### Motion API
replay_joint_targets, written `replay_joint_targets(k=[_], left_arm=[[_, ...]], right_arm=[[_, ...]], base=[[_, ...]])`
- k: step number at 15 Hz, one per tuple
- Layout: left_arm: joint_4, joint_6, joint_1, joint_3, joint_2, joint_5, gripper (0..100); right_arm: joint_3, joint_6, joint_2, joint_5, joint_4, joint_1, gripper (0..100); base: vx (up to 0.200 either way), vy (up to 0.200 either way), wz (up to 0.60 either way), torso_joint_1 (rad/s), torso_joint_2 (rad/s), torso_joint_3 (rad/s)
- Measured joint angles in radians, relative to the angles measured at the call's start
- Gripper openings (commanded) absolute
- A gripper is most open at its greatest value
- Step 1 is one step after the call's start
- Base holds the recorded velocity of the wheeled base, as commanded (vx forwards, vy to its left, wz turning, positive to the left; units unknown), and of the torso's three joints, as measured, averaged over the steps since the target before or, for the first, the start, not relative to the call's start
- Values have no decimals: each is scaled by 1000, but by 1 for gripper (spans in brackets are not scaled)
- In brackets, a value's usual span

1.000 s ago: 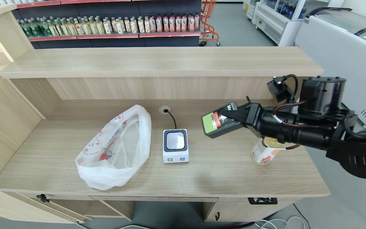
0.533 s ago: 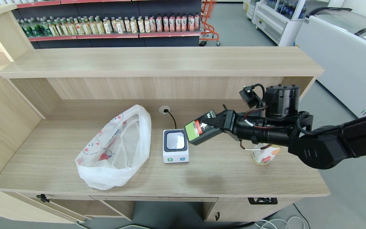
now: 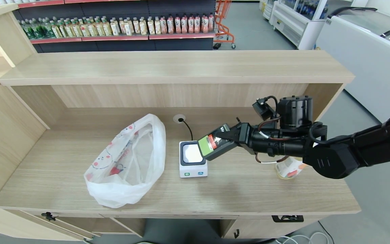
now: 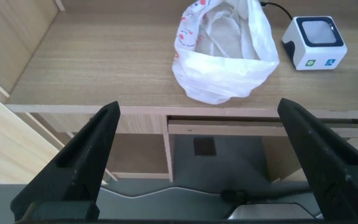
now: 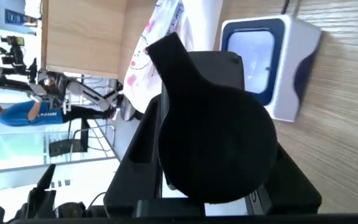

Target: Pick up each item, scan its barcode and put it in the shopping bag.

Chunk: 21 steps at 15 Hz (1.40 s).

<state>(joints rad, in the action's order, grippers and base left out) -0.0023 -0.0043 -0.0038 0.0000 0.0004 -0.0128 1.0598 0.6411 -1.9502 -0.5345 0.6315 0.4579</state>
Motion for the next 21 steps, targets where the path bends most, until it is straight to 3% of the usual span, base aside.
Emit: replay_joint_targets(k=[2,14,21], left_arm=[[0,0,0,0,0,0,100],[0,4,0,0,0,0,100],[0,4,0,0,0,1,100]], right_arm=[[0,-5,-13,-2,1,-10,0],[195,-79,-224,1,5,-46,0],[216,-140,-270,-3,4,-39,0]], base=[[0,200,0,-7,0,2],[0,0,0,0,0,0],[0,0,0,0,0,0]])
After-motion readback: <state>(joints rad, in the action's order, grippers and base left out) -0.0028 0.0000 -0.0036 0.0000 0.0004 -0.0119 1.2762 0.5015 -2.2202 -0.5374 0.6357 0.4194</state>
